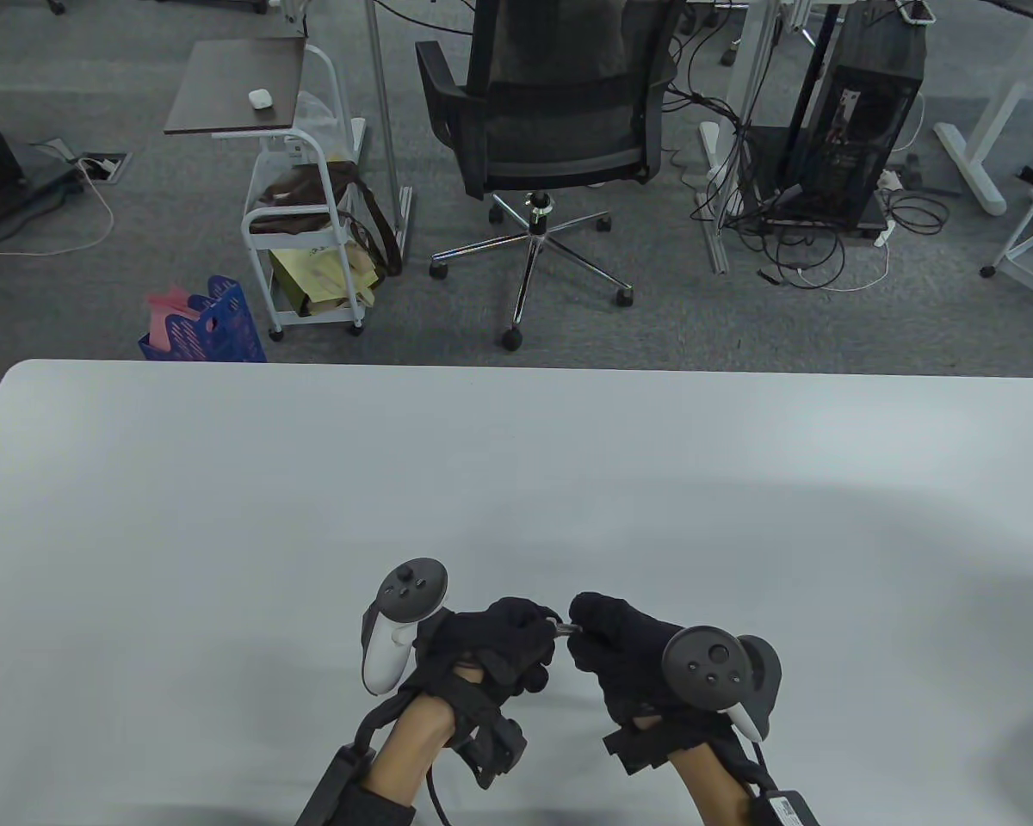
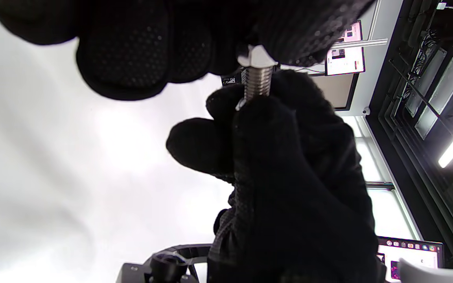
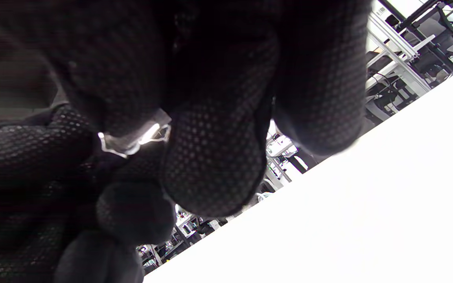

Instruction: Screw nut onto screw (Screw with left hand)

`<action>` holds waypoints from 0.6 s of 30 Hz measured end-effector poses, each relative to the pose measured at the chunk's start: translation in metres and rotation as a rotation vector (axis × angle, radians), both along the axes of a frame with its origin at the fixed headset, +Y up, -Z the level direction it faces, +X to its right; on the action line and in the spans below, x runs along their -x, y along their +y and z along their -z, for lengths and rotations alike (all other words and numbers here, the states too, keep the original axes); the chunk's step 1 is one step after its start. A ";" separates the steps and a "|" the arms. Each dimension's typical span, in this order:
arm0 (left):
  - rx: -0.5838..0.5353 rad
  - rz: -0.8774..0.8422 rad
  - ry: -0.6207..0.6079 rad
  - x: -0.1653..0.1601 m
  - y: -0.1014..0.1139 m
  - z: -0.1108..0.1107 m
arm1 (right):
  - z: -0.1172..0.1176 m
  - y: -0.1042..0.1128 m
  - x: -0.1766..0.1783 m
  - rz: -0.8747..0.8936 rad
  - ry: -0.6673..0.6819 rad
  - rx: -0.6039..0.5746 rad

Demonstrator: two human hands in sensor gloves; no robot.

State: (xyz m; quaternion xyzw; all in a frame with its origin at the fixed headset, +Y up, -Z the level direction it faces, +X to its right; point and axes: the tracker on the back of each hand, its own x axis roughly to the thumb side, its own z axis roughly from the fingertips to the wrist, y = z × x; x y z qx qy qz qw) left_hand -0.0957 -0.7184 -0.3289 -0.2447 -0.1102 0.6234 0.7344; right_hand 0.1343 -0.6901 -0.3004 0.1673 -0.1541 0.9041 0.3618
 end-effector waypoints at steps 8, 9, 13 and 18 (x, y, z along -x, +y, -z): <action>-0.020 0.060 0.023 -0.001 0.001 0.000 | 0.000 0.000 -0.001 -0.010 0.030 0.017; -0.019 0.050 0.006 -0.001 0.001 0.000 | -0.001 0.000 -0.001 -0.002 0.029 0.017; 0.004 0.031 -0.011 -0.001 -0.002 -0.001 | -0.001 0.001 -0.003 0.007 0.027 0.014; -0.012 0.056 0.032 -0.001 -0.002 0.000 | -0.001 0.000 0.000 -0.008 0.038 0.022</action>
